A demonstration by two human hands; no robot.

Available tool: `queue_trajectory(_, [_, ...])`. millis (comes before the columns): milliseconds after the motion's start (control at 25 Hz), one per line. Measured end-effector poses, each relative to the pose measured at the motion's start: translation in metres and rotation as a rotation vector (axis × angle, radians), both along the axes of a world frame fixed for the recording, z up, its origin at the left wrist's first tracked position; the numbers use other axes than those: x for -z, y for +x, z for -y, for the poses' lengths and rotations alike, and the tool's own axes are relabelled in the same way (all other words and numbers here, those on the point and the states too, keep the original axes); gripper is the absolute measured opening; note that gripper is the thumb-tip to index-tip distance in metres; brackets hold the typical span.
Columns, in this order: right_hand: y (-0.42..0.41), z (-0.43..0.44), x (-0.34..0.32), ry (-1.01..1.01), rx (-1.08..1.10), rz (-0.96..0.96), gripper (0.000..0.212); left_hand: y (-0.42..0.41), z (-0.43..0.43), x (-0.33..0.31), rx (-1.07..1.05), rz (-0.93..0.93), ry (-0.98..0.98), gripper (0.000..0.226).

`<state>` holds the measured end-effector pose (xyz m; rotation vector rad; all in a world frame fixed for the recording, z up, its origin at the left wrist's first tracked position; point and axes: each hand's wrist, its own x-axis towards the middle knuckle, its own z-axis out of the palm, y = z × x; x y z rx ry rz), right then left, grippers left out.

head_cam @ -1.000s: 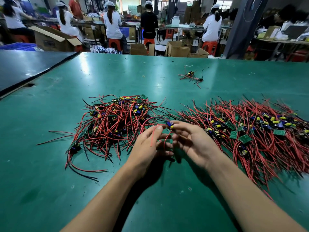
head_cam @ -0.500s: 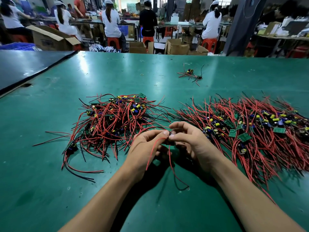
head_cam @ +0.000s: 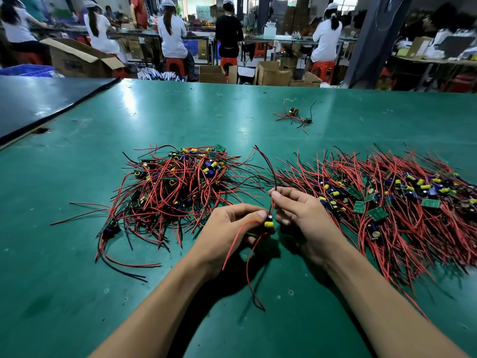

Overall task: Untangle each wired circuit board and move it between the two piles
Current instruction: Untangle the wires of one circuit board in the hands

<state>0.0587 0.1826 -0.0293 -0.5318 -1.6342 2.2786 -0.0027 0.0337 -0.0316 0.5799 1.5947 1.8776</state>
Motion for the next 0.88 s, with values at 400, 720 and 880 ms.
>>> queue_trajectory(400, [0.002,0.005,0.002,-0.147,-0.209,-0.024,0.017,0.001,-0.002,-0.007,-0.028,0.103,0.013,0.014])
queue_trajectory(720, [0.004,0.008,0.004,0.386,-0.060,0.000,0.021,0.004,0.000,-0.007,-0.136,-0.025,-0.028,0.014])
queue_trajectory(880, [0.005,0.006,0.002,0.209,-0.165,0.077,0.032,0.001,0.000,-0.007,-0.078,0.101,0.006,0.007])
